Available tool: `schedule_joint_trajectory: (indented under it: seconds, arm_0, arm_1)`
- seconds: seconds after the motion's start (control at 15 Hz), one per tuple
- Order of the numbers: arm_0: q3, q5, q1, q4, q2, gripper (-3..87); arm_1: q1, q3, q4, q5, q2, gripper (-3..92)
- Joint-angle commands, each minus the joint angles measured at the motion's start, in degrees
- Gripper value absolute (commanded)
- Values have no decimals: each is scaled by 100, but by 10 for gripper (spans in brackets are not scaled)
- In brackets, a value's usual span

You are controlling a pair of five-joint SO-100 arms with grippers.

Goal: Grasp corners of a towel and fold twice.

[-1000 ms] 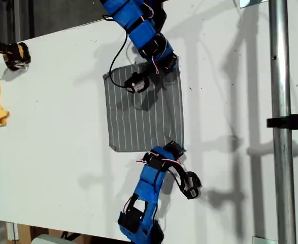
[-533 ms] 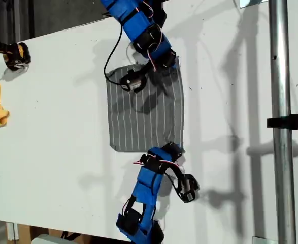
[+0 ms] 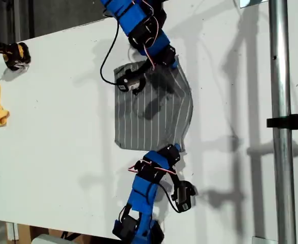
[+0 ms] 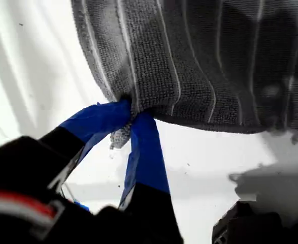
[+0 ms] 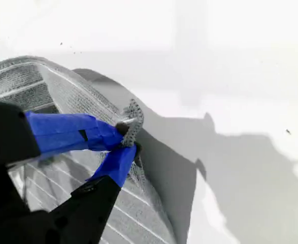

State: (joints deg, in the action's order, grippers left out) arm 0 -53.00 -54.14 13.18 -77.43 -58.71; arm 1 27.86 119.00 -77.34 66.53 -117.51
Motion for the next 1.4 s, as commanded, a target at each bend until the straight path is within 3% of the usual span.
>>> schedule_joint_trajectory:
  seconds: [0.0,0.33,0.67,1.0,1.33]
  arm_0:
    - [158,308,-571,-290,-686,-18]
    - [158,1310,-2030,-554,-1037,-18]
    - [105,1890,-3208,-589,-976,-18]
    - [114,2224,-4017,-483,-879,-18]
    - [211,2479,-4535,-378,-809,-18]
  arm_1:
    - [-1002,-264,-123,-606,-536,-1]
    - [-3524,-352,-554,-2013,-1037,-1]
    - [-5810,-404,-413,-3331,-1195,-1]
    - [-7066,-589,-105,-3929,-1169,-1]
    - [-7655,-949,0,-4263,-1081,-1]
